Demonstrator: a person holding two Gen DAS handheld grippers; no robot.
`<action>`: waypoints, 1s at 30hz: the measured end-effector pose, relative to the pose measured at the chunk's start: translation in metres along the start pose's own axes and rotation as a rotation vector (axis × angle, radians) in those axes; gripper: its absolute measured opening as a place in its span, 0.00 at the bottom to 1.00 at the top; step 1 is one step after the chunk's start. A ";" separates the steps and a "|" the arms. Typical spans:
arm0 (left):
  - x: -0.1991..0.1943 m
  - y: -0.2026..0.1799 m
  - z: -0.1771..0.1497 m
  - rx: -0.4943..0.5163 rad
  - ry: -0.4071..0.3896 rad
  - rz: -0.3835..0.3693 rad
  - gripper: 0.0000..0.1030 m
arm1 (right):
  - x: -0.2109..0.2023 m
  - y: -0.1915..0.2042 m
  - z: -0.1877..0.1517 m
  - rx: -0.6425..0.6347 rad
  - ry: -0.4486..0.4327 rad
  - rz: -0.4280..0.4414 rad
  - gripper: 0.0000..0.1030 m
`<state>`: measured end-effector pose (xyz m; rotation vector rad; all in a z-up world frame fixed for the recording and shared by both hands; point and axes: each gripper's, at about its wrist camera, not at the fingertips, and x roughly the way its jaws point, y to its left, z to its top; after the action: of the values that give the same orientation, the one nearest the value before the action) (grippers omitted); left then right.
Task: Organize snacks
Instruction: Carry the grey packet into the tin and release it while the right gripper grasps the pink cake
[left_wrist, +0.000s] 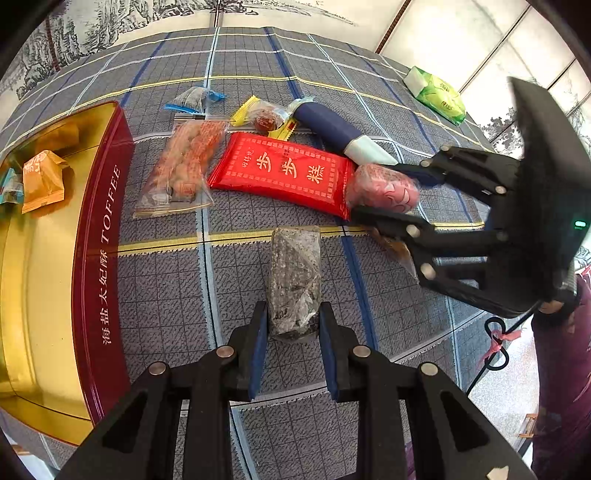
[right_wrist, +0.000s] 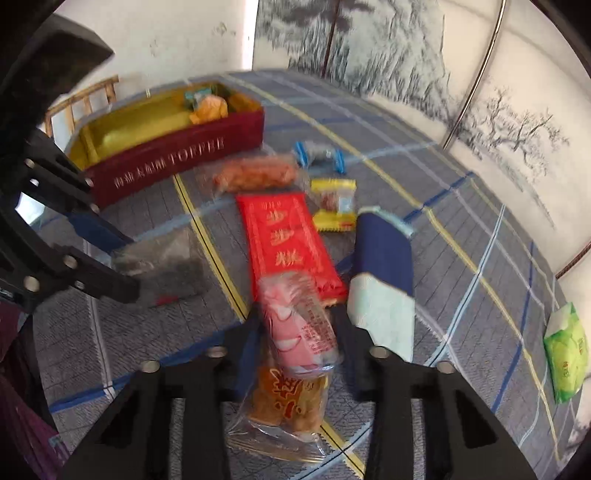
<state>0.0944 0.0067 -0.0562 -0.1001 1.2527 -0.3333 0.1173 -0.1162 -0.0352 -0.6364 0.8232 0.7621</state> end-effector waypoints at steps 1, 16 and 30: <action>0.000 0.000 0.000 0.003 0.000 0.002 0.23 | -0.003 -0.002 0.000 0.026 -0.009 0.033 0.24; 0.011 0.005 0.013 0.009 0.003 0.018 0.26 | -0.056 -0.072 -0.121 0.660 -0.134 -0.229 0.24; -0.025 0.000 -0.005 0.045 -0.099 0.013 0.22 | -0.042 -0.086 -0.129 0.722 -0.073 -0.231 0.24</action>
<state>0.0831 0.0145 -0.0348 -0.0687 1.1470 -0.3409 0.1145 -0.2759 -0.0518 -0.0509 0.8680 0.2380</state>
